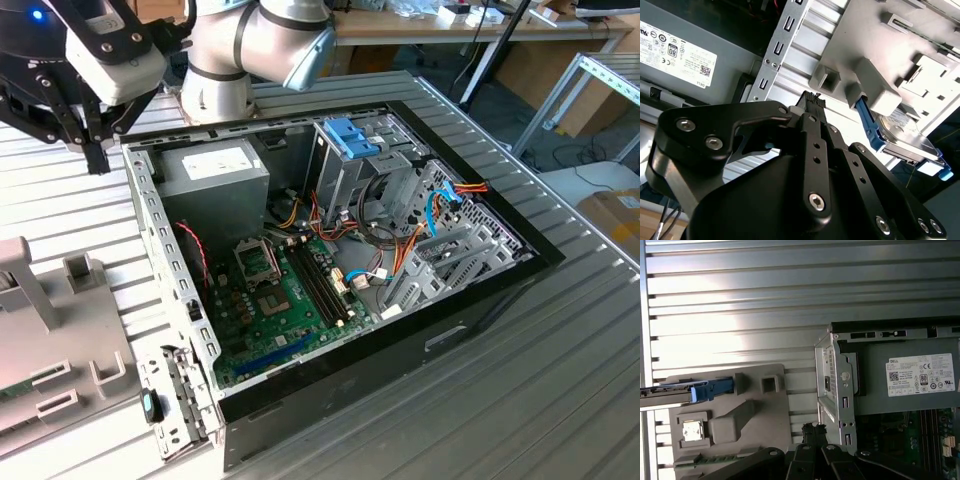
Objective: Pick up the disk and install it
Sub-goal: 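Reach for the disk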
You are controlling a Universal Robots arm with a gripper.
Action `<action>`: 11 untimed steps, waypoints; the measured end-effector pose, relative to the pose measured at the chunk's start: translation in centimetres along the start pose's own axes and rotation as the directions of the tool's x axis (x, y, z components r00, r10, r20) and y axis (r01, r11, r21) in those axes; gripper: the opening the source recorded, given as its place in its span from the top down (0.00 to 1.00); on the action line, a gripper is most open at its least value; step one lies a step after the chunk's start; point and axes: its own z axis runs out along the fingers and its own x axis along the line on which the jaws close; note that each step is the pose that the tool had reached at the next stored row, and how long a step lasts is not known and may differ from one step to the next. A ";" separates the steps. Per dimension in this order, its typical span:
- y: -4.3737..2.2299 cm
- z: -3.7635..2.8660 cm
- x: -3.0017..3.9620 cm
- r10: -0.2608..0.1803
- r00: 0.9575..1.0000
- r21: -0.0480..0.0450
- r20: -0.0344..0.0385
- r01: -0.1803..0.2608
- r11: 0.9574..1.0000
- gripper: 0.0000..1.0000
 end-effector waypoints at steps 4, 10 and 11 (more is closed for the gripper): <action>-0.03 0.00 0.38 0.000 1.000 0.000 0.000 0.000 1.000 0.89; -0.08 -0.01 1.03 0.000 1.000 0.001 0.000 0.000 1.000 0.89; -0.08 -0.02 1.16 0.000 1.000 0.001 0.000 0.000 1.000 0.89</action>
